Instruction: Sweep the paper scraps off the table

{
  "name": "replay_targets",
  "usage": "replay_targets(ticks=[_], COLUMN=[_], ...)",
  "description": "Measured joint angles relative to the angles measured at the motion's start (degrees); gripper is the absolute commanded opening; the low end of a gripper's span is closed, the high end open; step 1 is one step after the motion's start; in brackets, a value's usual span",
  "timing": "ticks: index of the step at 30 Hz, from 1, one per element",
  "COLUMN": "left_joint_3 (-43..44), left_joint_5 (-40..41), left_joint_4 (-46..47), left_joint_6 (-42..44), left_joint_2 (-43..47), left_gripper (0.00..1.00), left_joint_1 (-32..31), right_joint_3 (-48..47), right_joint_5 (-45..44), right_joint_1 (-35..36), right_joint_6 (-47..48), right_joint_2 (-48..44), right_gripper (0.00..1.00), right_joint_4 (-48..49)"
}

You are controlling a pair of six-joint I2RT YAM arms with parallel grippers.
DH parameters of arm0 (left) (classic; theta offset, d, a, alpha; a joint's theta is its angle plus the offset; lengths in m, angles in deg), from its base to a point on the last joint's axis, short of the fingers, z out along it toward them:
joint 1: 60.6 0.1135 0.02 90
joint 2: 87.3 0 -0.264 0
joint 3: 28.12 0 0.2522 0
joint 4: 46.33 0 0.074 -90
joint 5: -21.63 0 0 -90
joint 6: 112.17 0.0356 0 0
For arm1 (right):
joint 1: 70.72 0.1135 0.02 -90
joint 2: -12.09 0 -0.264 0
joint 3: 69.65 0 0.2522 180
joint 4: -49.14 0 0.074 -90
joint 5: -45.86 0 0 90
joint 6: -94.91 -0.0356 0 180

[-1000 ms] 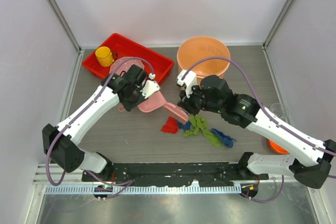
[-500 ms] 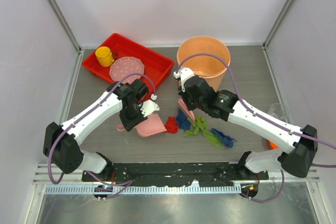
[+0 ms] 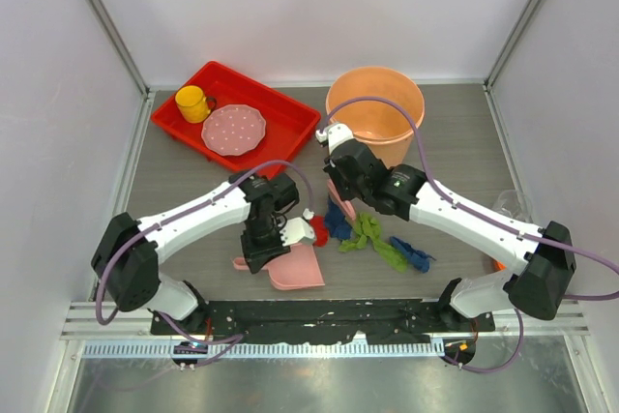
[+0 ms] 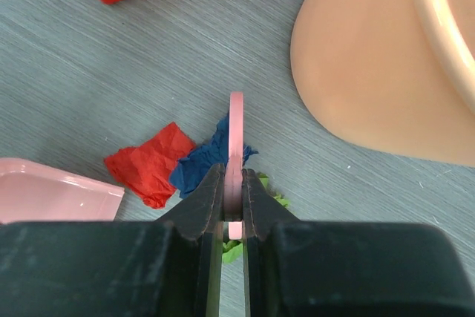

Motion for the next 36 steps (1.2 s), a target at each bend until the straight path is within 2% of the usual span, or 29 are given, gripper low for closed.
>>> replay_targets(ticks=[6, 20, 26, 36], left_joint_3=[-2.4, -4.6, -4.5, -4.2], left_joint_5=[-0.1, 11.5, 15.3, 18.2], left_joint_4=[1.2, 7.0, 8.1, 8.3], left_joint_6=[-0.1, -3.1, -3.4, -4.0], left_joint_2=[-2.2, -9.9, -10.3, -10.3], left_gripper=[0.00, 0.00, 0.00, 0.00], left_joint_1=[0.0, 0.0, 0.2, 5.9], right_joint_3=[0.0, 0.3, 0.6, 0.9], right_joint_5=[0.0, 2.2, 4.1, 3.8], right_joint_1=[-0.2, -0.3, -0.3, -0.3], right_joint_6=[0.0, -1.3, -2.7, -5.2], right_joint_2=[0.0, 2.4, 2.5, 3.8], right_gripper=[0.01, 0.01, 0.01, 0.01], right_joint_4=[0.5, 1.2, 3.3, 5.5])
